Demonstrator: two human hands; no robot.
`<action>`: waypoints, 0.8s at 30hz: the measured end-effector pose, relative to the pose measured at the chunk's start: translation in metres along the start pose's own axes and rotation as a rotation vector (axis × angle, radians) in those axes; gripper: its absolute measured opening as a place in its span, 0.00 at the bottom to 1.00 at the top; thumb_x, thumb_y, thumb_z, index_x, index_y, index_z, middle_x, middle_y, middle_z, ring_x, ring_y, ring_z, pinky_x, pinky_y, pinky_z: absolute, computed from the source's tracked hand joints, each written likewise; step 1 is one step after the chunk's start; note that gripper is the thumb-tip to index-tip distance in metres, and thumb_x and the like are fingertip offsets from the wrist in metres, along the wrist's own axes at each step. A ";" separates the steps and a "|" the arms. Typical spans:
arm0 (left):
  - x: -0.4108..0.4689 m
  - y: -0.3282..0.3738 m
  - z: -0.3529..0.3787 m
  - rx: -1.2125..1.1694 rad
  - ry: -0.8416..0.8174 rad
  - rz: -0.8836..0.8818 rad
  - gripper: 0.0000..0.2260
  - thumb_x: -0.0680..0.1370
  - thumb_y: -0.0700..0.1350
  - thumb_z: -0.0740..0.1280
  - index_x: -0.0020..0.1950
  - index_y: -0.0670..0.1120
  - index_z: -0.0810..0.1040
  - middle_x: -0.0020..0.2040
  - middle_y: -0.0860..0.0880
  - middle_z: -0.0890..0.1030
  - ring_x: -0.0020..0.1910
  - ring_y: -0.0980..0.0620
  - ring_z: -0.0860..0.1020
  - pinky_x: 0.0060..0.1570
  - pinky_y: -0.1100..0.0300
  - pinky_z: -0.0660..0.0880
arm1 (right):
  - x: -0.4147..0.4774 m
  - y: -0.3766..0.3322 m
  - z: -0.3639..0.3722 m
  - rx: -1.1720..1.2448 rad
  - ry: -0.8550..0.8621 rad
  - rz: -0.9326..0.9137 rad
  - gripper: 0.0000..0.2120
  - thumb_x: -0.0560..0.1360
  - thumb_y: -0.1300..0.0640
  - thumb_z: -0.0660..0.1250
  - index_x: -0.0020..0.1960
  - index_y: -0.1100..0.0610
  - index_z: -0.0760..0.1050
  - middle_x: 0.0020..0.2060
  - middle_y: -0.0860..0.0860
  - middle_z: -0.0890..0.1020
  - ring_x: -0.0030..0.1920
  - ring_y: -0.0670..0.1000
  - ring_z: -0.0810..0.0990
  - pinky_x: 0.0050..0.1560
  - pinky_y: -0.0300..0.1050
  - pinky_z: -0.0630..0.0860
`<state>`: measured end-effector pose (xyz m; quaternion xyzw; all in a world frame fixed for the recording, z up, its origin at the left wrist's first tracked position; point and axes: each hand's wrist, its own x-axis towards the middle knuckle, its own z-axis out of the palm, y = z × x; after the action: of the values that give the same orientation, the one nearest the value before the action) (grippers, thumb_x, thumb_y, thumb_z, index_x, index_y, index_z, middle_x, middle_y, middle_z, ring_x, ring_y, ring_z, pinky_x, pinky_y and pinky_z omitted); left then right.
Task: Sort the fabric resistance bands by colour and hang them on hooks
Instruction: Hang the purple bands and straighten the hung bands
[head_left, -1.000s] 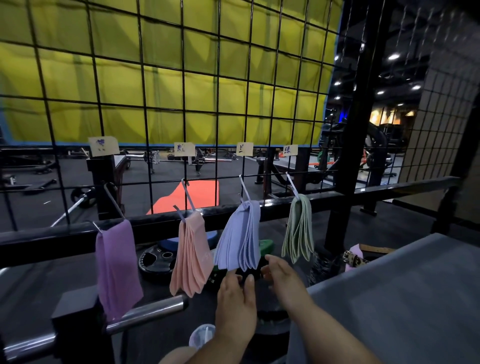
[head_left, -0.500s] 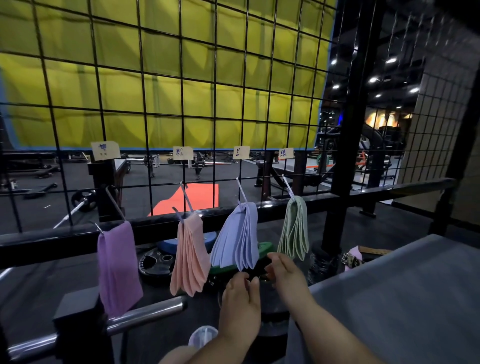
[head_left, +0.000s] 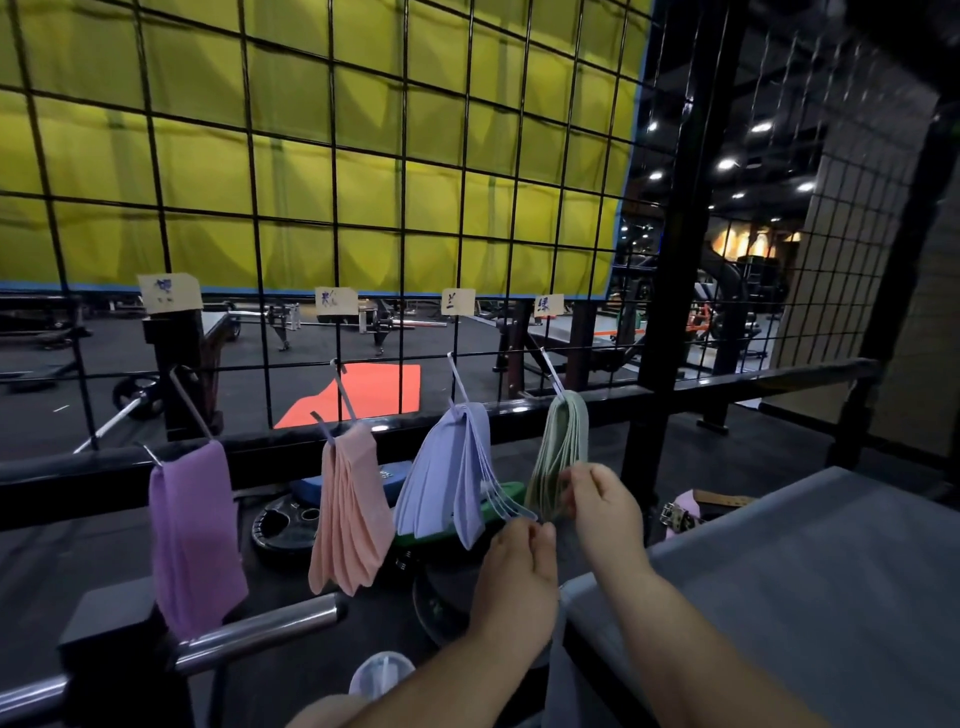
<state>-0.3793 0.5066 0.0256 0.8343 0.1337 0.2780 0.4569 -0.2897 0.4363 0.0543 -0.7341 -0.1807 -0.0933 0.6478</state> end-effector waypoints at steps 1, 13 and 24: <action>0.000 0.004 0.001 -0.027 -0.007 -0.006 0.10 0.83 0.54 0.54 0.51 0.51 0.71 0.48 0.51 0.74 0.44 0.57 0.72 0.44 0.59 0.67 | 0.003 -0.001 -0.002 0.005 0.009 -0.006 0.13 0.82 0.53 0.59 0.43 0.54 0.78 0.34 0.50 0.79 0.38 0.50 0.77 0.43 0.48 0.74; 0.033 0.048 0.011 -0.252 0.074 0.038 0.06 0.77 0.55 0.57 0.41 0.58 0.70 0.41 0.52 0.77 0.42 0.50 0.76 0.45 0.52 0.76 | 0.042 -0.021 -0.023 -0.085 0.068 -0.095 0.11 0.81 0.51 0.59 0.47 0.52 0.78 0.39 0.51 0.82 0.41 0.51 0.79 0.43 0.49 0.75; 0.099 0.069 0.000 -0.009 0.110 0.003 0.21 0.83 0.46 0.54 0.77 0.48 0.59 0.75 0.50 0.64 0.75 0.52 0.60 0.72 0.56 0.59 | 0.091 -0.018 -0.011 -0.155 -0.090 -0.098 0.18 0.83 0.53 0.56 0.72 0.50 0.70 0.68 0.50 0.72 0.67 0.49 0.71 0.63 0.41 0.65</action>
<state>-0.3010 0.5161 0.1170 0.8157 0.1562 0.3248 0.4524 -0.2121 0.4401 0.1066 -0.7757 -0.2377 -0.1057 0.5750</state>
